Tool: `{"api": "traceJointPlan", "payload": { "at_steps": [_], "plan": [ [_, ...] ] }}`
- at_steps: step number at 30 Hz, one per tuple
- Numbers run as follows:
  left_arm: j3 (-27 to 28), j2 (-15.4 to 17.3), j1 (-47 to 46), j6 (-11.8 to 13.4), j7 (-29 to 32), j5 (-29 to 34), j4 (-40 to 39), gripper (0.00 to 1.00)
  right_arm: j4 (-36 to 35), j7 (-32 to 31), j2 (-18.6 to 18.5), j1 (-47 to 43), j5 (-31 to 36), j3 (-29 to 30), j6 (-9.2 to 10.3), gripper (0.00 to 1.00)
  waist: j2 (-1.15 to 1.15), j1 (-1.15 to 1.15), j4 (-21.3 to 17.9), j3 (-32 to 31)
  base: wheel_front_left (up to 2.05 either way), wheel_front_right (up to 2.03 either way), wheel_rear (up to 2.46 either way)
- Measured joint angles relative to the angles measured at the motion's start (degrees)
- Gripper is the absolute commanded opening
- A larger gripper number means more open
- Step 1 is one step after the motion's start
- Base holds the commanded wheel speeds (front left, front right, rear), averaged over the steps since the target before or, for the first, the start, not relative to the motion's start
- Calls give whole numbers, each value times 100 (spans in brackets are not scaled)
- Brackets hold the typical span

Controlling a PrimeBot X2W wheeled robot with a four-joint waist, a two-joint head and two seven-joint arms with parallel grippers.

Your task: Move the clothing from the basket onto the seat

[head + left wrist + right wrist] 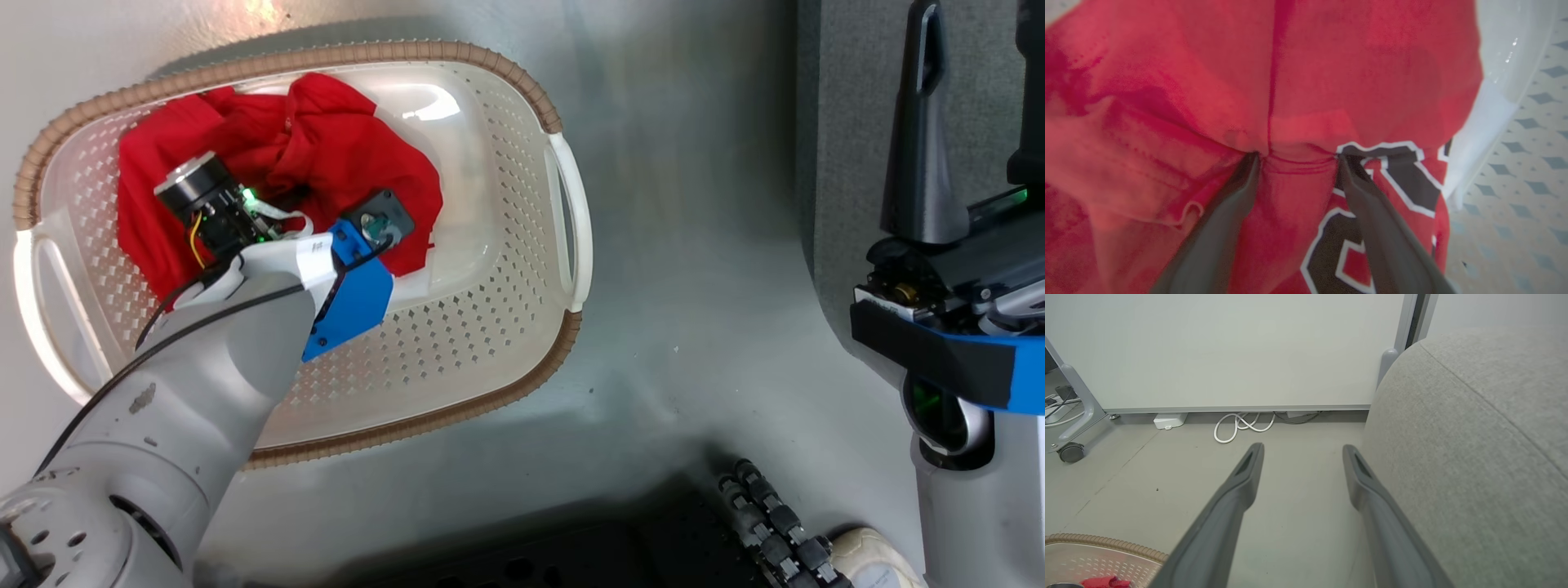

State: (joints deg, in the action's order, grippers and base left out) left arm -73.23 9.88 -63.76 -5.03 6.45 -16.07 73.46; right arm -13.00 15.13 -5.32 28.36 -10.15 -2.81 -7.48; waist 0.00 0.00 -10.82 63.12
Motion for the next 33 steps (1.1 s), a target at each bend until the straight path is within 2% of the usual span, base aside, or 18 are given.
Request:
{"api": "traceJointPlan", "payload": {
  "at_steps": [6, 8, 9, 16, 25, 33],
  "plan": [
    [5, -110, -172, -34, 544, -83, 1, 100, -116, 1, 9, -9, 16, 32, 0, 100, 1, -5, -82, 104, 0, 0, 0],
    [2, -164, -230, -57, 728, -75, 4, 29, -158, 1, 13, -16, 36, 45, 0, 100, 0, -4, -88, 109, 0, 0, 0],
    [3, -190, -252, -58, 783, -75, 7, 0, -174, 0, 16, -18, 42, 52, 0, 100, 1, -4, -89, 113, 0, 0, 0],
    [2, -344, -324, -110, 846, -66, 32, 0, -193, 0, 35, -10, 56, 86, 0, 100, 0, 0, -42, 57, 0, 0, 0],
    [34, -525, 80, -153, 69, -232, 12, 0, -55, 0, -2, -3, 85, 160, 0, 100, 0, 1, 115, -374, 0, 0, 0],
    [225, -680, 593, -81, -705, -590, -222, 0, 285, 0, -110, -49, 111, 199, 0, 100, 0, 1, 353, -1082, 0, 0, 0]
  ]
}}
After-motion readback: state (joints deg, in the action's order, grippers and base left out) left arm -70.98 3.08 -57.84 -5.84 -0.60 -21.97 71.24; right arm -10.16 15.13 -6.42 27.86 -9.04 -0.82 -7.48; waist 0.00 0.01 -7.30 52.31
